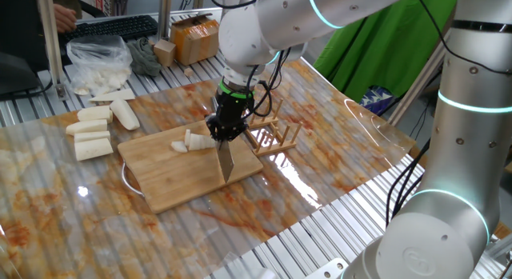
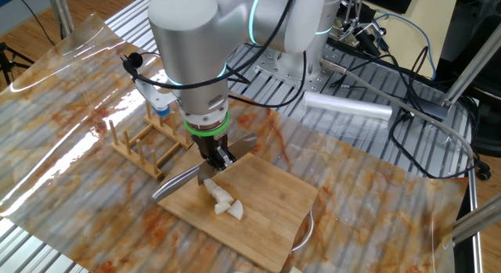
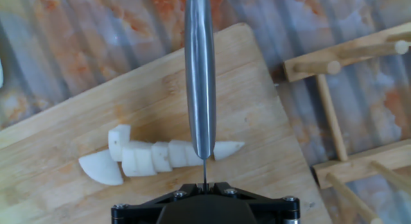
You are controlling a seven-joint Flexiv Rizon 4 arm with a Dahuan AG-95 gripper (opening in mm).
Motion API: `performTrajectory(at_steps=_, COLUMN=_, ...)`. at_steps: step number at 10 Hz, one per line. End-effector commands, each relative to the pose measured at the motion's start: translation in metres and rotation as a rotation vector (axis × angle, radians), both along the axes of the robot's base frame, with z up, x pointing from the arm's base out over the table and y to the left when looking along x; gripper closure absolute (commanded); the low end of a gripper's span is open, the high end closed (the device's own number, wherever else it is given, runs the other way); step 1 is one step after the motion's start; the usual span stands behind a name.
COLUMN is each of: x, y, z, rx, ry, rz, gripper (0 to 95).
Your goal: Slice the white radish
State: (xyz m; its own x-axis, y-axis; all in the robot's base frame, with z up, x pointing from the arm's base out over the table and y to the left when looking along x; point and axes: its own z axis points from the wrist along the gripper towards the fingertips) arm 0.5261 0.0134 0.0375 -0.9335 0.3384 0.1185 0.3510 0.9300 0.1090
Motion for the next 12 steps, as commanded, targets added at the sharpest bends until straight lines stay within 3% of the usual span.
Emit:
performTrajectory(at_steps=1, x=-0.002, y=0.002, z=0.007, rx=-0.020, ry=0.000, rz=0.009, gripper=95.0)
performTrajectory(at_steps=5, x=-0.007, y=0.005, z=0.032, rx=-0.046, ry=0.004, rz=0.030, gripper=95.0)
performTrajectory(at_steps=9, x=-0.005, y=-0.016, z=0.065, rx=-0.058, ry=0.003, rz=0.102, gripper=95.0)
performTrajectory(at_steps=12, x=0.001, y=-0.030, z=0.083, rx=-0.066, ry=0.001, rz=0.146, gripper=95.0)
